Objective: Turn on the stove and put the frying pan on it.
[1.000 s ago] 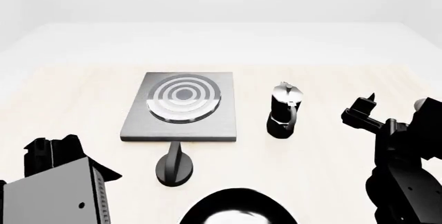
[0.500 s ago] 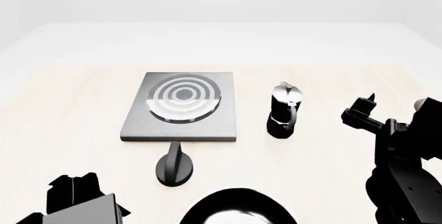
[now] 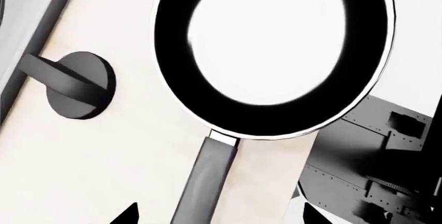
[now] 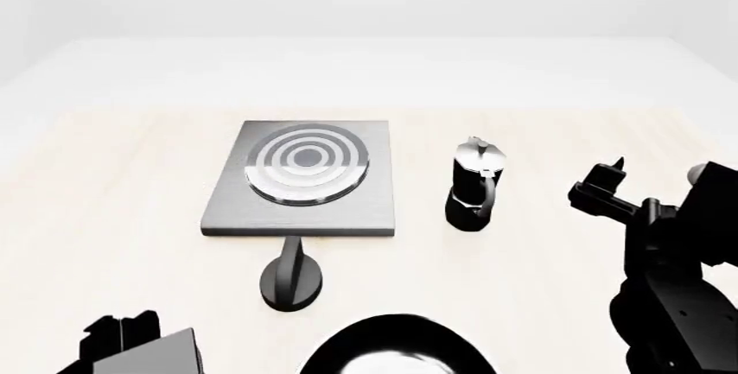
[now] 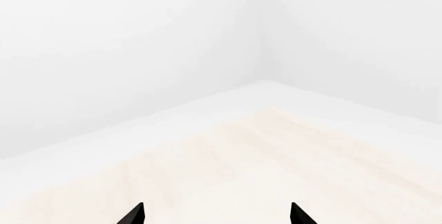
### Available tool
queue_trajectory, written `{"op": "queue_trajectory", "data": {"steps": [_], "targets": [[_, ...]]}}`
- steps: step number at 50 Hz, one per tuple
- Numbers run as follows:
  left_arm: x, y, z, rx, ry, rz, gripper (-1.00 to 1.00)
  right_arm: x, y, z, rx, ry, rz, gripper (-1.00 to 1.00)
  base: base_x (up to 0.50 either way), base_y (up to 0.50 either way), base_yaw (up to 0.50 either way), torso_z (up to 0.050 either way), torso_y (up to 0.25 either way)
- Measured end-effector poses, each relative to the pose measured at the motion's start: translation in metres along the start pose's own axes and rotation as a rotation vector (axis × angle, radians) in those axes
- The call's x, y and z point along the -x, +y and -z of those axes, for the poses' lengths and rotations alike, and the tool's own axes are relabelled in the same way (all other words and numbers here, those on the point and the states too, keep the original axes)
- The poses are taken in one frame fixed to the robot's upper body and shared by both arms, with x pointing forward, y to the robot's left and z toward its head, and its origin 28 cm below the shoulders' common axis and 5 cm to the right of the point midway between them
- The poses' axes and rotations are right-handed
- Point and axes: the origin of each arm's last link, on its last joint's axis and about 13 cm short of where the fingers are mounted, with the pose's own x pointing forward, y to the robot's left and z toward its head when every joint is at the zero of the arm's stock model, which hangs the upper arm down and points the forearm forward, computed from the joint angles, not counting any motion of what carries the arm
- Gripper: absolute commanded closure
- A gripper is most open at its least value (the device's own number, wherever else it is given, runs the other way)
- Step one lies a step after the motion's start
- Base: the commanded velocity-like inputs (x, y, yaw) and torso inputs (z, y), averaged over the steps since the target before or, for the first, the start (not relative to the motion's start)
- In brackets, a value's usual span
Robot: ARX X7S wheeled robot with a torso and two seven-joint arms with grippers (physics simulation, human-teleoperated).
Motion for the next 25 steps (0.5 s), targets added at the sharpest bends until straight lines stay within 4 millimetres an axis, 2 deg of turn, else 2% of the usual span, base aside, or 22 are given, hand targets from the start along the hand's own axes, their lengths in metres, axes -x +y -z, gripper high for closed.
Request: {"op": "queue_trajectory", "data": {"steps": [25], "targets": [[-0.0089, -0.0022, 0.0028, -0.005, 0.023, 0.067, -1.0, -0.0003, 0.0, 0.0002, 0.009, 0.0, 0.001, -1.0, 0.0, 0.0, 0.0, 0.0, 0.0]]}}
